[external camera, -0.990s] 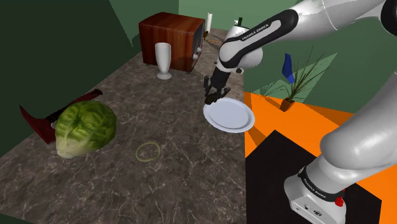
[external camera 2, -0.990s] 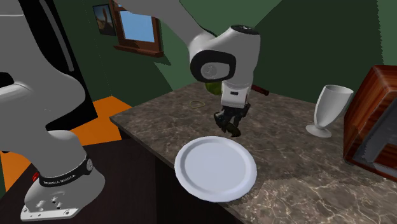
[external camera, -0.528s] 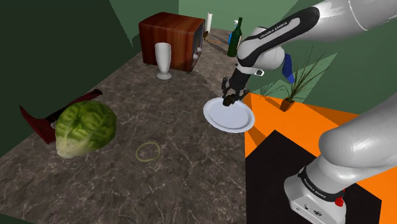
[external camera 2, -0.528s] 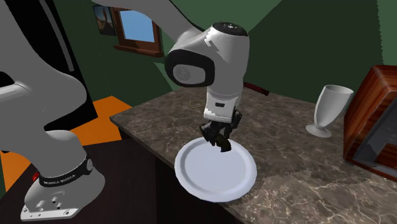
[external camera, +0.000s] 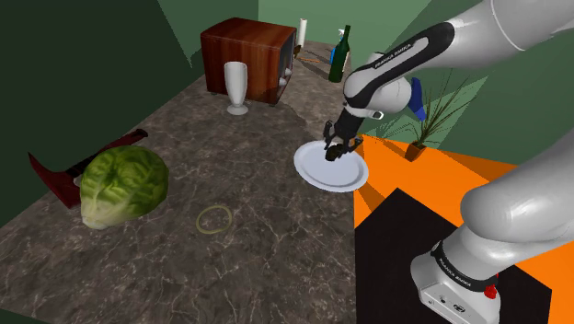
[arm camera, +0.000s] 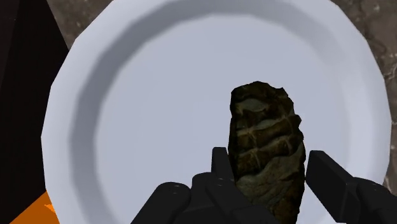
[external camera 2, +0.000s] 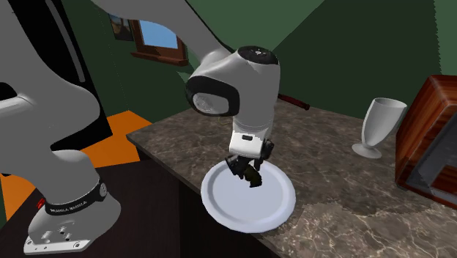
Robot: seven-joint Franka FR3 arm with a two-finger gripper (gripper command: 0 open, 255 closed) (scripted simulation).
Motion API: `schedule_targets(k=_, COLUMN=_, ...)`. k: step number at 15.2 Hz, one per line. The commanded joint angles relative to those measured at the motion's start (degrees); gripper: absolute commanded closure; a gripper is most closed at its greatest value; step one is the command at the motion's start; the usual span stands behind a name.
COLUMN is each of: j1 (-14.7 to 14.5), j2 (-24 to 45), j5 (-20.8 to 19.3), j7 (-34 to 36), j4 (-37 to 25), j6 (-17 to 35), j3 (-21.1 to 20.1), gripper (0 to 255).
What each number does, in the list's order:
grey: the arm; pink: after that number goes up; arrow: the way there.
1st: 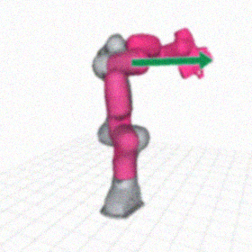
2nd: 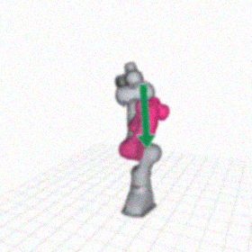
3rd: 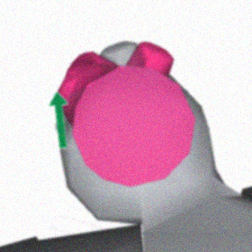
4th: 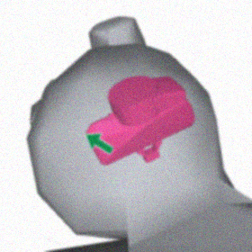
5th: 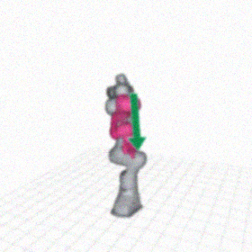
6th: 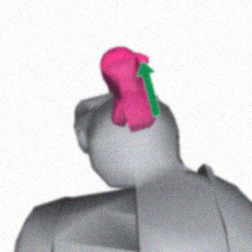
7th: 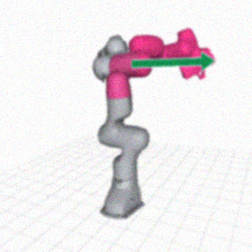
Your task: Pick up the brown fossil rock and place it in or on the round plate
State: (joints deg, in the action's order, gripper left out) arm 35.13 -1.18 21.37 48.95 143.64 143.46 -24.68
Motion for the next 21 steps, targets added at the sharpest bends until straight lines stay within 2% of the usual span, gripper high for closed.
schedule_targets(k=1, j1=-0.1, j2=1.9, j5=-0.3, j7=0.0, j4=0.2, j6=2.1, j3=-0.1, gripper=255)
schedule_targets(k=7, j1=-0.4, j2=7.3, j5=-1.3, j7=-0.2, j4=0.8, j6=7.9, j3=-0.1, gripper=255)
schedule_targets(k=15, j1=-0.4, j2=7.3, j5=-1.3, j7=-0.2, j4=0.8, j6=7.9, j3=-0.1, gripper=255)
schedule_targets(k=16, j1=-0.4, j2=7.3, j5=-1.3, j7=-0.2, j4=0.8, j6=7.9, j3=-0.1, gripper=0)
schedule_targets(k=21, j1=-0.4, j2=7.3, j5=-1.3, j7=-0.2, j4=0.8, j6=7.9, j3=-0.1, gripper=0)
